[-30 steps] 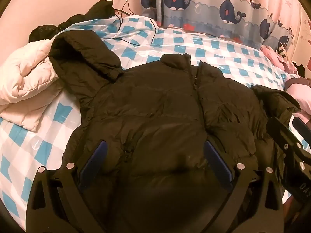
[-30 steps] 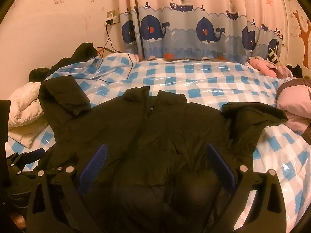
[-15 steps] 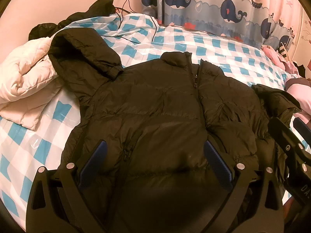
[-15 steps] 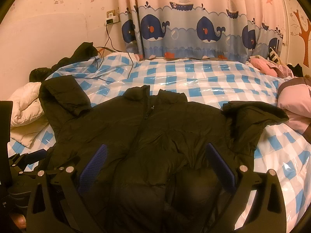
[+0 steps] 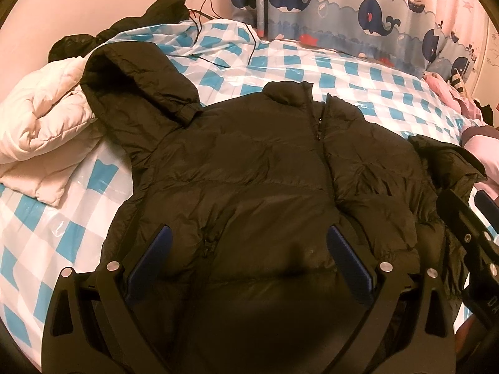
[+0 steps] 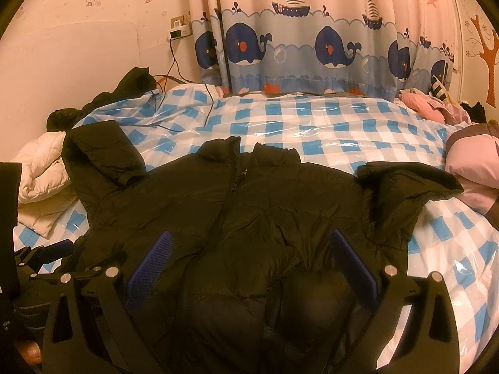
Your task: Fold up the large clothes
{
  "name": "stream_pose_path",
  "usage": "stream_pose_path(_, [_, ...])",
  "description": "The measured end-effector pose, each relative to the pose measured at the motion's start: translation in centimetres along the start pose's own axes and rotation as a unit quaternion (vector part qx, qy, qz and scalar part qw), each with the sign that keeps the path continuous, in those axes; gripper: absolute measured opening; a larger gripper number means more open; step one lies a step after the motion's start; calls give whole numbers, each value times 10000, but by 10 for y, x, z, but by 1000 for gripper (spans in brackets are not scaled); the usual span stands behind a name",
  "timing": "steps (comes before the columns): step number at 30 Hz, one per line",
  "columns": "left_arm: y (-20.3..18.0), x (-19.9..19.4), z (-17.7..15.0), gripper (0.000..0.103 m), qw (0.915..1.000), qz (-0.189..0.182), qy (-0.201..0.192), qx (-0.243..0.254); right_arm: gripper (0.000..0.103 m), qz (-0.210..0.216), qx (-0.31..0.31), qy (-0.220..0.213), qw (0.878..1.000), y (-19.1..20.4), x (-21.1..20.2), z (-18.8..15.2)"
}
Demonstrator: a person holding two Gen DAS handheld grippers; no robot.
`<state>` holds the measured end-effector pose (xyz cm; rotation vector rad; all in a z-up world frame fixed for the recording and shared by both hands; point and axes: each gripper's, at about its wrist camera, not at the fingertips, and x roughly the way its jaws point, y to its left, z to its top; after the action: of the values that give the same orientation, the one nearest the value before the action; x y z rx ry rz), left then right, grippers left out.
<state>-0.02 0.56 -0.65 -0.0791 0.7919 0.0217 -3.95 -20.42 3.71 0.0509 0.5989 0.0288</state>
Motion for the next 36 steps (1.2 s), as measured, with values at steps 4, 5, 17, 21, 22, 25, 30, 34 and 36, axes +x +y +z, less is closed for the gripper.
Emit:
stream_pose_path(4, [1, 1, 0, 95, 10000, -6, 99, -13, 97, 2, 12, 5, 10000, 0, 0, 0])
stream_pose_path(5, [1, 0, 0, 95, 9999, -3, 102, -11, 97, 3, 9, 8, 10000, 0, 0, 0])
stream_pose_path(17, [0, 3, 0, 95, 9996, 74, 265, 52, 97, 3, 8, 9, 10000, 0, 0, 0])
stream_pose_path(21, [1, 4, 0, 95, 9993, 71, 351, 46, 97, 5, 4, 9, 10000, 0, 0, 0])
stream_pose_path(22, [1, 4, 0, 95, 9993, 90, 371, 61, 97, 5, 1, 9, 10000, 0, 0, 0])
stream_pose_path(25, [1, 4, -1, 95, 9991, 141, 384, 103, 97, 2, 8, 10, 10000, -1, 0, 0])
stream_pose_path(30, [1, 4, -1, 95, 9992, 103, 370, 80, 97, 3, 4, 13, 10000, 0, 1, 0])
stream_pose_path(34, [1, 4, -1, 95, 9993, 86, 350, 60, 97, 4, 6, 15, 10000, -1, 0, 1])
stream_pose_path(36, [1, 4, -1, 95, 9993, 77, 351, 50, 97, -3, 3, 13, 10000, 0, 1, 1])
